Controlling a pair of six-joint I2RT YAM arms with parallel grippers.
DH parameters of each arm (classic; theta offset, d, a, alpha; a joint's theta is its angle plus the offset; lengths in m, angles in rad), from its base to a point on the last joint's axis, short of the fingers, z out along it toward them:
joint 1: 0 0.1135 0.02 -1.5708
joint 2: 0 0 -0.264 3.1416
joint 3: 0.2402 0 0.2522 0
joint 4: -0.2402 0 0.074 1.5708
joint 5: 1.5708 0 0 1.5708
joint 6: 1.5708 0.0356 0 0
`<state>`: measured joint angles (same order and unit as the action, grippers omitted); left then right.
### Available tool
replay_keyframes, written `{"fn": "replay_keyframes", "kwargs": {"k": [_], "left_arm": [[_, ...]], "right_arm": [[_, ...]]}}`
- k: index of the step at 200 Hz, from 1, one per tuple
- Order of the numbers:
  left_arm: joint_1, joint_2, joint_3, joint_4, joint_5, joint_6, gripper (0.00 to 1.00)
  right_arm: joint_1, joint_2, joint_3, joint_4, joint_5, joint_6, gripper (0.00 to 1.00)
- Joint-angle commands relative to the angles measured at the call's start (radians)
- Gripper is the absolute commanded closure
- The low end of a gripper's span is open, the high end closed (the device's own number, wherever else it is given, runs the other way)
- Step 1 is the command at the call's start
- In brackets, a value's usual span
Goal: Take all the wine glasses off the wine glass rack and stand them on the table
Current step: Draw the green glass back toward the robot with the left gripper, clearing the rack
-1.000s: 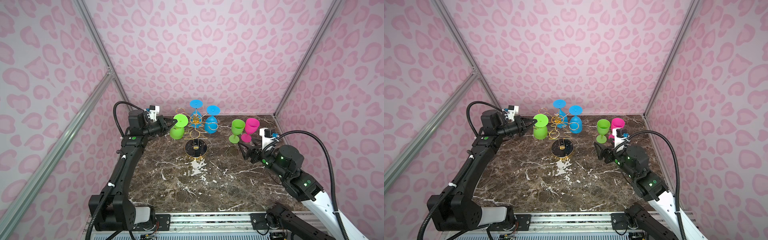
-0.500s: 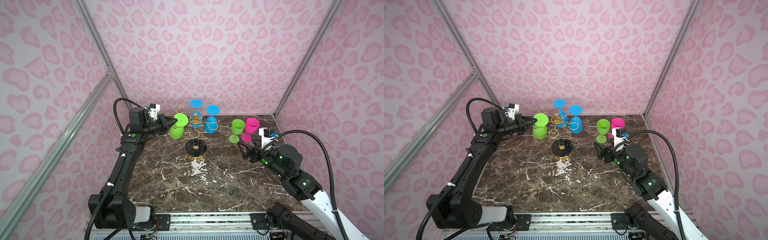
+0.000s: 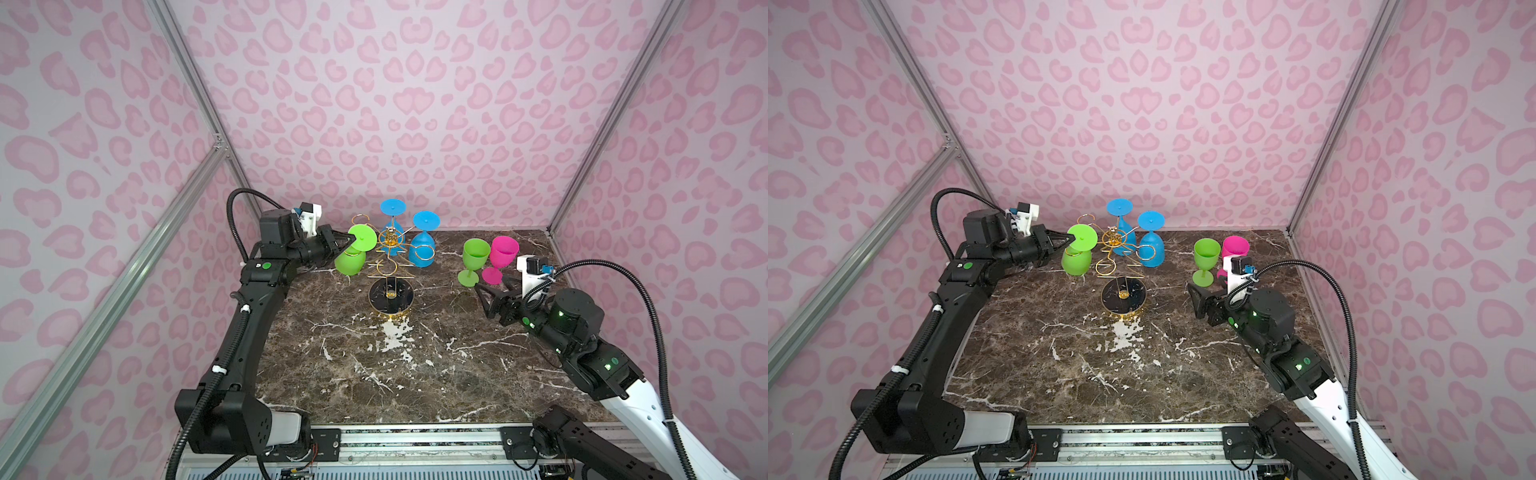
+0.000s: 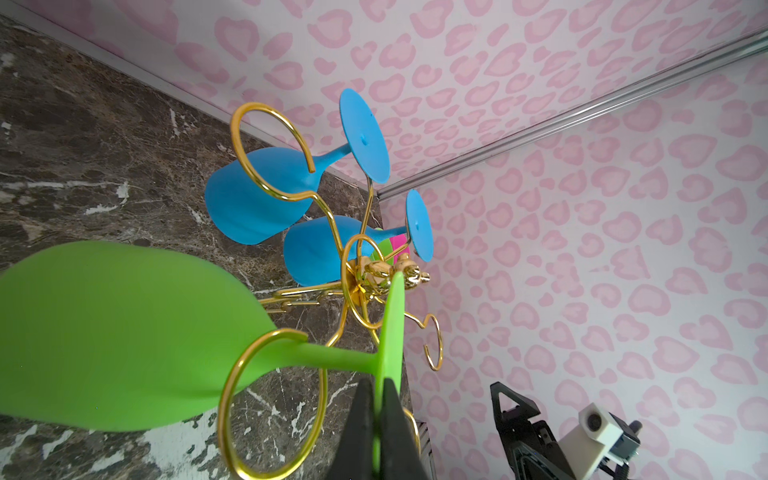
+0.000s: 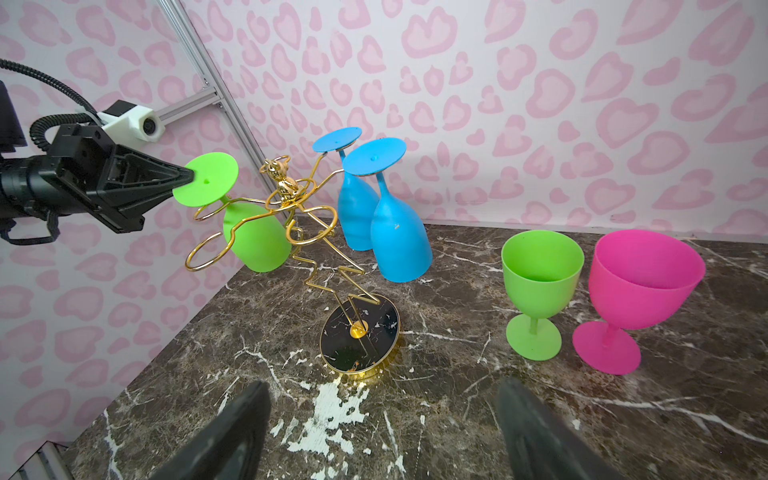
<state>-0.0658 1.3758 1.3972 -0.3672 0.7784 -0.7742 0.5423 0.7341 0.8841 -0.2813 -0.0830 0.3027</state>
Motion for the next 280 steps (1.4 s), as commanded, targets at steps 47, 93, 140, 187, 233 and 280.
{"fn": "replay_keyframes", "kwargs": {"k": [47,93,140,187,233,280], "left_arm": [[-0.017,0.01,0.039,-0.039,-0.053,0.058,0.98],[-0.021,0.009,0.043,-0.049,-0.078,0.066,0.98],[-0.029,0.018,0.048,-0.041,-0.085,0.066,0.98],[-0.043,0.037,0.062,-0.035,-0.096,0.066,0.98],[-0.045,0.05,0.066,-0.03,-0.112,0.065,0.98],[-0.044,0.057,0.074,-0.023,-0.134,0.056,0.98]], "right_arm": [[-0.001,-0.02,-0.008,0.004,0.009,-0.004,0.13],[-0.001,-0.029,-0.01,-0.001,0.014,-0.004,0.13],[-0.001,-0.032,-0.012,-0.003,0.015,-0.003,0.13],[-0.001,-0.038,-0.011,-0.012,0.021,-0.004,0.13],[-0.001,-0.048,-0.013,-0.022,0.028,-0.005,0.13],[0.0,-0.057,-0.016,-0.028,0.031,-0.006,0.13]]}}
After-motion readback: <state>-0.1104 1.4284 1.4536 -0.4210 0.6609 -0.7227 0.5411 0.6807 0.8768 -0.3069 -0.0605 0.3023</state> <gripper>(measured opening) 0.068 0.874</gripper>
